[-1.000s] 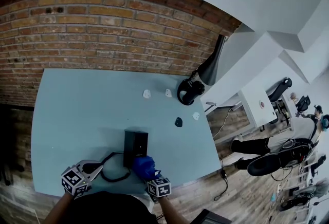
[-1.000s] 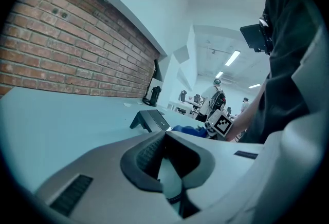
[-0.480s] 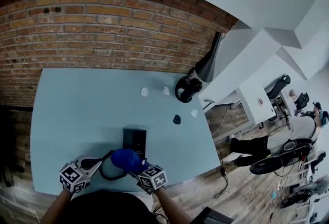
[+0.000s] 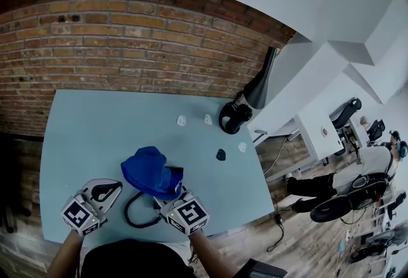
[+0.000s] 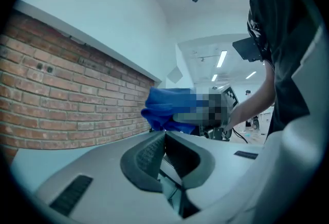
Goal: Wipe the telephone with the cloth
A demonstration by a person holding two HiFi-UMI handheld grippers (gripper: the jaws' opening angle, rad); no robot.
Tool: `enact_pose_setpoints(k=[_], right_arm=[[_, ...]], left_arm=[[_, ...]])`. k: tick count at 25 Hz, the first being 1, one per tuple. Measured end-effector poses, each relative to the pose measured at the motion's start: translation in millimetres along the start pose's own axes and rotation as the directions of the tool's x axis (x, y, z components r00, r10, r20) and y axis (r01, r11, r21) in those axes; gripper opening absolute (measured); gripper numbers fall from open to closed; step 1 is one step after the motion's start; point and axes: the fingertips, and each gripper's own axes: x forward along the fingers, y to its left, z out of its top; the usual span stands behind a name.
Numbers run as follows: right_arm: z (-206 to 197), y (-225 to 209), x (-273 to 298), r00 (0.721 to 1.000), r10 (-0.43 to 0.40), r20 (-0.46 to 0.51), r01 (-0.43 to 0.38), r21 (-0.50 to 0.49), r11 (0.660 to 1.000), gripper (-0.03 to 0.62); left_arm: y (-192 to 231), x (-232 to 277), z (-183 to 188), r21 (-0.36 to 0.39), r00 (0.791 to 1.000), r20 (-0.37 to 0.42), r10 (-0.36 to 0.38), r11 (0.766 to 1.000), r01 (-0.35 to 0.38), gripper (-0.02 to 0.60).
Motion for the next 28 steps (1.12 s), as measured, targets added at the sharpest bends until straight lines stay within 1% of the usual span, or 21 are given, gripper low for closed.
enact_pose_setpoints(k=[3, 6, 8, 10, 12, 15, 19, 22, 26, 28], right_arm=[[19.2, 13.0, 0.8, 0.998, -0.003, 0.056, 0.005, -0.04, 0.999, 0.124], [8.2, 23.8, -0.9, 0.998, -0.003, 0.059, 0.006, -0.044, 0.999, 0.122], [-11.1, 27.6, -3.8, 1.0, -0.003, 0.02, 0.004, -0.032, 0.999, 0.117], [-30.2, 31.7, -5.3, 1.0, -0.001, -0.03, 0.001, 0.002, 1.0, 0.115], [-40.6, 39.0, -4.5, 0.999, 0.014, -0.033, -0.012, 0.049, 0.999, 0.112], [-56.5, 45.8, -6.2, 0.998, 0.026, -0.049, -0.022, 0.087, 0.996, 0.112], [-66.2, 46.7, -7.6, 0.998, 0.018, -0.061, -0.011, 0.114, 0.993, 0.112], [-70.4, 45.1, -8.3, 0.998, 0.026, -0.062, -0.02, 0.095, 0.995, 0.112], [-74.4, 45.8, -8.6, 0.997, 0.024, -0.071, -0.016, 0.114, 0.993, 0.112], [-77.3, 45.5, -9.1, 0.997, 0.027, -0.074, -0.019, 0.106, 0.994, 0.112]], left_arm=[[-0.3, -2.2, 8.8, 0.032, 1.0, 0.026, 0.015, 0.999, -0.016, 0.021], [-6.9, -5.2, -4.5, 0.041, 1.0, 0.003, 0.024, 0.999, -0.024, 0.021], [-11.4, -7.6, -19.5, 0.019, 1.0, -0.021, 0.023, 1.0, -0.022, 0.021], [-13.9, -9.7, -33.9, -0.011, 0.999, -0.042, 0.02, 1.0, -0.02, 0.021], [-15.3, -10.8, -46.8, -0.038, 0.998, -0.065, 0.018, 0.999, -0.02, 0.021], [-17.6, -10.6, -61.5, -0.066, 0.995, -0.098, 0.013, 0.998, -0.019, 0.021], [-18.4, -11.3, -68.1, -0.079, 0.994, -0.113, 0.006, 0.997, -0.015, 0.021], [-18.5, -10.6, -69.7, -0.087, 0.993, -0.116, 0.004, 0.996, -0.014, 0.021], [-21.8, -10.8, -75.0, -0.102, 0.992, -0.123, -0.005, 0.995, -0.008, 0.021], [-22.4, -10.5, -77.9, -0.105, 0.992, -0.124, -0.006, 0.994, -0.007, 0.021]])
